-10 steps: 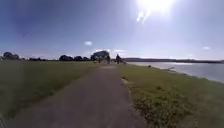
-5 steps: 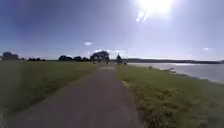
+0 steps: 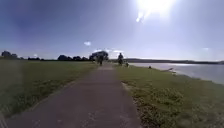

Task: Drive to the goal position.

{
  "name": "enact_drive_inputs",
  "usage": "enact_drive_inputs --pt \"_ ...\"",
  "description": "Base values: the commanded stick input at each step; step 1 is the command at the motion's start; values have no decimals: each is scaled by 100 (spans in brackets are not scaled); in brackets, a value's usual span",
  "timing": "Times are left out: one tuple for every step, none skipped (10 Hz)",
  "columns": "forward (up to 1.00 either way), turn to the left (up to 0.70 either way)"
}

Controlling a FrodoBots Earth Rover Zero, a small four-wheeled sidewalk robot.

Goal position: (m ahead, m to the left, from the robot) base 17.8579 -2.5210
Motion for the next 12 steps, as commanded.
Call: enact_drive_inputs --pt "0 0" --pt "0 0" --pt "0 0" --pt "0 0" --pt "4 0" --pt "35 0" --pt "50 0" --pt "50 27" --pt "50 27" --pt "50 27" --pt "50 0" --pt "50 0"
